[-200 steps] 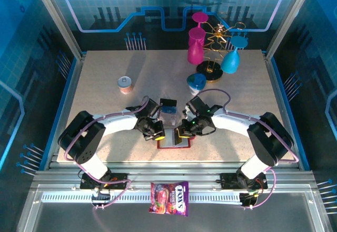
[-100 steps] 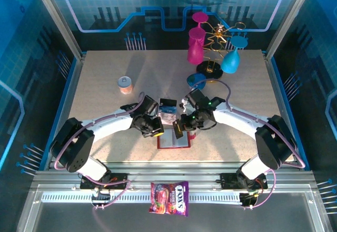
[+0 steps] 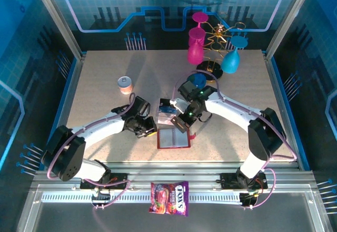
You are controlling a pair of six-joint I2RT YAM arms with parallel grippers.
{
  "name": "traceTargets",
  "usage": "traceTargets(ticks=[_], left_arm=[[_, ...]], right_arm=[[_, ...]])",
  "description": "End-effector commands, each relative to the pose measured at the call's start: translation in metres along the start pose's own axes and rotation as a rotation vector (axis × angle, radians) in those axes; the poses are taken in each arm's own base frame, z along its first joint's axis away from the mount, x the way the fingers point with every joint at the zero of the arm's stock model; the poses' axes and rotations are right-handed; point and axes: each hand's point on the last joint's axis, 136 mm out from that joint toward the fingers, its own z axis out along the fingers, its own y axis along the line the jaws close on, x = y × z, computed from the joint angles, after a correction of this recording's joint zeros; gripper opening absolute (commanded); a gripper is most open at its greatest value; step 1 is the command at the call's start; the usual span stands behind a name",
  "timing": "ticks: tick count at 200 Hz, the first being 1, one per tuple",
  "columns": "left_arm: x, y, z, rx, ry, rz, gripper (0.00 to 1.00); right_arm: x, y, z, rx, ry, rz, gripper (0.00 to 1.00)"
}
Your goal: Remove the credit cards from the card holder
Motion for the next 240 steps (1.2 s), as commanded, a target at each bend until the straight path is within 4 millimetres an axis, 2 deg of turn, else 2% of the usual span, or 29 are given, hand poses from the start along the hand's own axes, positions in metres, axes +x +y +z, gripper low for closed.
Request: traceTargets(ticks=[1, 36, 90, 172, 240], left_arm=[[0.001, 0.010, -0.007, -0.013, -0.021, -0.023, 0.12], [0.002, 0.017, -0.009, -0.011, -0.030, -0.039, 0.12], [0.002, 0.023, -0.015, -0.007, -0.046, -0.050, 0.12], [0.002, 0.030, -0.019, -0.007, -0.067, -0.064, 0.12], [-0.001, 0.031, -0.018, -0.006, -0.067, -0.075, 0.13]], right_arm=[[0.011, 0.002, -0.002, 0.010, 0.098, -0.205, 0.00], [0.002, -0.004, -0.005, 0.031, 0.134, -0.327, 0.00], [-0.029, -0.022, -0.014, 0.089, 0.158, -0.414, 0.00], [-0.076, -0.047, -0.029, 0.108, 0.140, -0.450, 0.00], [-0.104, -0.062, -0.022, 0.105, 0.144, -0.463, 0.00]])
